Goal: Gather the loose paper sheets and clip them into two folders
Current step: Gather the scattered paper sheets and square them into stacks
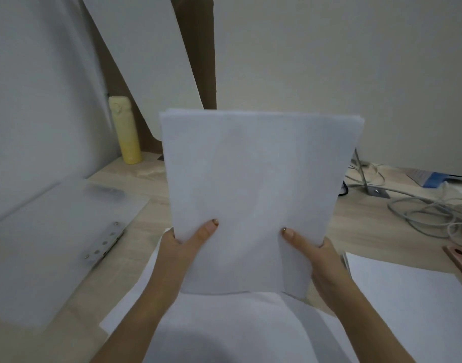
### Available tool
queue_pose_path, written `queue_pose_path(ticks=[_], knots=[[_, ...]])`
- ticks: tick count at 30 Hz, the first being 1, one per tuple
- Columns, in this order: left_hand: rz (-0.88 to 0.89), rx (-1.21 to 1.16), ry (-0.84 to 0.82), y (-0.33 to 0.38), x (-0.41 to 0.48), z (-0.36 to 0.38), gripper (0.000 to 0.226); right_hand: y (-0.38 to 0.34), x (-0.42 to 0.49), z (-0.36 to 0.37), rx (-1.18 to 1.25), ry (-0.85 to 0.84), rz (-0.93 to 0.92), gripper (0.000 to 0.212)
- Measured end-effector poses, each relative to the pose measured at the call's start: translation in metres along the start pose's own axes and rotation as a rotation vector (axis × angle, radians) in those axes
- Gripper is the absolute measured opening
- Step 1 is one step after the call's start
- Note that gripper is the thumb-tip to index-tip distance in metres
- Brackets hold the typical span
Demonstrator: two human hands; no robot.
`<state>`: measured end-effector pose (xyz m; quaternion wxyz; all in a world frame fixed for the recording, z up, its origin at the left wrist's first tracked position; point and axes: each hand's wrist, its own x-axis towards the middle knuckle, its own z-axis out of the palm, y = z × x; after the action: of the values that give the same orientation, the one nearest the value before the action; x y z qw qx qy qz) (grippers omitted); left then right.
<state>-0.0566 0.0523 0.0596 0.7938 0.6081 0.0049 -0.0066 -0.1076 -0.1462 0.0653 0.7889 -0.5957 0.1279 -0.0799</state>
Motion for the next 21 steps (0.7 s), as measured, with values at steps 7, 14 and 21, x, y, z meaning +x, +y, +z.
queue_pose_path(ticks=[7, 14, 21], knots=[[-0.001, 0.124, -0.140, -0.005, -0.020, 0.048, 0.020, -0.020, -0.019, -0.047, -0.355, 0.310, -0.190, 0.006], [-0.183, 0.338, -0.482, -0.045, -0.051, 0.108, 0.024, -0.012, -0.062, -0.144, -0.584, 0.548, -0.012, 0.010], [-0.307, 0.416, -0.704, -0.079, -0.082, 0.150, 0.031, -0.001, -0.097, -0.202, -0.669, 0.689, 0.089, 0.007]])
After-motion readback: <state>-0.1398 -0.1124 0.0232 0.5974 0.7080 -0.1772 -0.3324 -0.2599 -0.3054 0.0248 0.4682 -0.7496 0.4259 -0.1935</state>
